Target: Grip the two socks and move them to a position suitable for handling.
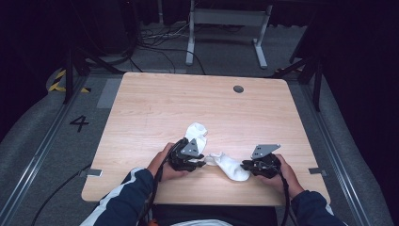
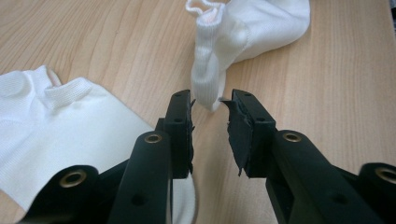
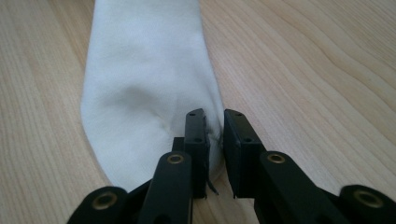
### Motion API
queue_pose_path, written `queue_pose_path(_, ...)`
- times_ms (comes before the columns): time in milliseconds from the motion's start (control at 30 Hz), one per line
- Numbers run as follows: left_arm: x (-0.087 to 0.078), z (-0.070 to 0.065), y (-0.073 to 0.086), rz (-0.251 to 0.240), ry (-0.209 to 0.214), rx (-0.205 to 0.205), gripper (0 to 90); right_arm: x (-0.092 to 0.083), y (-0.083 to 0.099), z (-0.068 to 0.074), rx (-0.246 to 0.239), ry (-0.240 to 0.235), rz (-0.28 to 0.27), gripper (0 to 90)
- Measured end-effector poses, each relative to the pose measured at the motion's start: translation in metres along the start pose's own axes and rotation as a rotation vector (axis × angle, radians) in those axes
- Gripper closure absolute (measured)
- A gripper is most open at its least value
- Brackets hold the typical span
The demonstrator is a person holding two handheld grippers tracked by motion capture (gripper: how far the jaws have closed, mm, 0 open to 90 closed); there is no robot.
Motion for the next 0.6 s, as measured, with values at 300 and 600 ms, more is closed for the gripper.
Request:
queue_pose_path(300,0.022,0.005,-0.008,0.025,-0.024,-0.045,51.1,-0.002,0.004,-0.009,0.024,0.030,0.013,71.1)
queue_pose_path(600,0.040,-0.001,-0.014,0.054,0.014,-0.024,70.5,-0.005,0.007,-0.009,0.016,0.030,0.018,68.9)
Point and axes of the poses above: each handheld gripper's, and its own axes: x roughly forward along the jaws, y roughly out of its underside, z roughly to its left, the point moved 5 cm from there along x, roughly forward along the jaws, and after that the axes turned 7 degrees about -x, right-handed, at the moved point
